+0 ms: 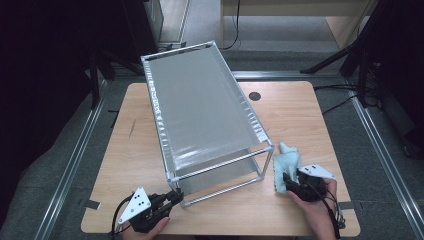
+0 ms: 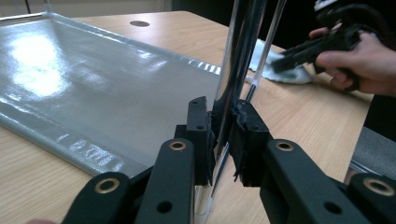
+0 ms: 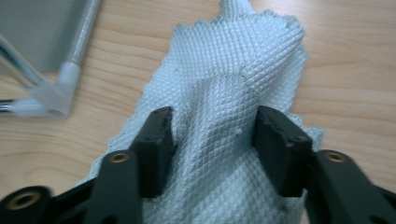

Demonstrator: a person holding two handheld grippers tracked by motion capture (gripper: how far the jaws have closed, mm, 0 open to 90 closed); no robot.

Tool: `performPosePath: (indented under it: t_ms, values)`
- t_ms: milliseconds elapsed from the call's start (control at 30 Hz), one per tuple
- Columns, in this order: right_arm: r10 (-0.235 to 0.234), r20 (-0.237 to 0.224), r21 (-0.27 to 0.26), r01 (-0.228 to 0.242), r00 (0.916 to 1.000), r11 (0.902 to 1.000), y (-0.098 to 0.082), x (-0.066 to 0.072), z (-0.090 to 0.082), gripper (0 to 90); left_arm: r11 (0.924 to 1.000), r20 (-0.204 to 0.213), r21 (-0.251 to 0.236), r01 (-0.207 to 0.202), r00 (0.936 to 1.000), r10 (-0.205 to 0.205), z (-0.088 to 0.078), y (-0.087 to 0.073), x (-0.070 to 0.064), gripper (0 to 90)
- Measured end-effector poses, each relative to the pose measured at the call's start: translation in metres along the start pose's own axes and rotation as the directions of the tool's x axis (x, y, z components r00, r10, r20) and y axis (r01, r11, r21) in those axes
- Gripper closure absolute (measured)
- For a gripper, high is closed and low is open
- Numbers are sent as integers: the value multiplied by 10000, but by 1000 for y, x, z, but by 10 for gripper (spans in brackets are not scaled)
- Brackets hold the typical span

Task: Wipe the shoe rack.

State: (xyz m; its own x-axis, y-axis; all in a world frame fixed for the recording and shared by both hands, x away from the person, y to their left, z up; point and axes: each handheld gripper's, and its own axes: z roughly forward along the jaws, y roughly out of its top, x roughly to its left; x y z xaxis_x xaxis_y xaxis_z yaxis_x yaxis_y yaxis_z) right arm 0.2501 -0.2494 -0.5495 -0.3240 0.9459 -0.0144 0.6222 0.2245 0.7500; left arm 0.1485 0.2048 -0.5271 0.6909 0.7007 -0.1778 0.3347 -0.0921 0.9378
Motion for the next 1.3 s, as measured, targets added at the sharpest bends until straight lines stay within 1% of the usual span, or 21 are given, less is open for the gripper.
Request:
performPosePath:
  t_ms: [33,100,167,233,300,333,367,433,500,567,633,733,767,800,867,967,1033,1133,1200,1233,1300]
  values:
    - [-13,106,-1,13,9999,10000,0,3,0,574,10000,29,0,22,10000,-22,0,0,0,780]
    - [179,-56,4,-179,9998,9998,2,6,0,653,9998,141,-21,179,9997,-179,2,0,0,778]
    - [-49,-267,47,50,9996,10000,3,12,1,743,9997,199,-19,254,9995,-254,3,-1,0,780]
    - [-35,-803,173,49,9968,9998,4,20,1,795,9997,245,37,223,9994,-224,4,0,-2,784]
    - [-98,-1663,218,136,9860,9997,5,29,0,809,9998,276,66,173,9995,-175,5,0,-4,786]
    - [-214,-2028,139,247,9790,9996,6,33,-2,811,9999,211,71,84,9997,-85,6,0,-5,788]
    - [-417,-2139,-95,406,9760,9991,9,39,-5,813,9999,204,79,83,9998,-85,6,0,-6,792]
    - [-473,-2017,-562,367,9783,9977,15,45,-16,814,10000,225,74,65,9997,-67,6,0,-5,794]
    - [-233,-2067,-1174,-12,9781,9931,21,45,-28,814,10000,248,79,59,9997,-61,6,0,-5,795]
    - [-55,-2162,-2028,-394,9763,9784,30,45,-43,814,9999,247,73,75,9997,-77,6,0,-5,795]
    - [-251,-2089,-3005,-398,9776,9530,41,47,-62,813,9999,242,86,78,9997,-80,6,0,-5,795]
    - [-422,-2129,-3874,-447,9762,9208,49,50,-79,812,9999,251,99,78,9997,-81,6,0,-5,795]
    - [-445,-2204,-4042,-497,9744,9133,50,51,-82,812,9999,264,102,94,9996,-97,6,0,-5,795]
    - [-481,-2257,-4054,-489,9730,9129,50,53,-83,812,9999,282,103,115,9995,-118,6,0,-5,794]
    - [-667,-2416,-3680,-278,9681,9294,46,56,-76,814,9998,314,91,172,9994,-174,6,-1,-4,793]
    - [-1031,-2774,-2645,272,9552,9640,35,66,-56,815,9998,328,98,171,9993,-174,6,-1,-4,793]
    - [-1612,-2716,-2187,1023,9488,9704,28,80,-43,815,9998,321,104,160,9994,-163,6,-1,-4,793]
    - [-1880,-2951,-1617,1449,9368,9761,23,98,-28,814,9998,310,112,132,9994,-136,6,-1,-4,793]
    - [-1978,-2631,-1065,1754,9443,9787,19,106,-17,812,9998,316,114,145,9994,-149,6,-1,-4,793]
    - [-1777,-2263,-728,1653,9577,9835,15,108,-11,811,9998,312,119,131,9994,-135,6,-1,-4,793]
    - [-1335,-1782,-444,1276,9749,9908,10,103,-2,811,9999,298,128,109,9995,-113,6,-1,-5,794]
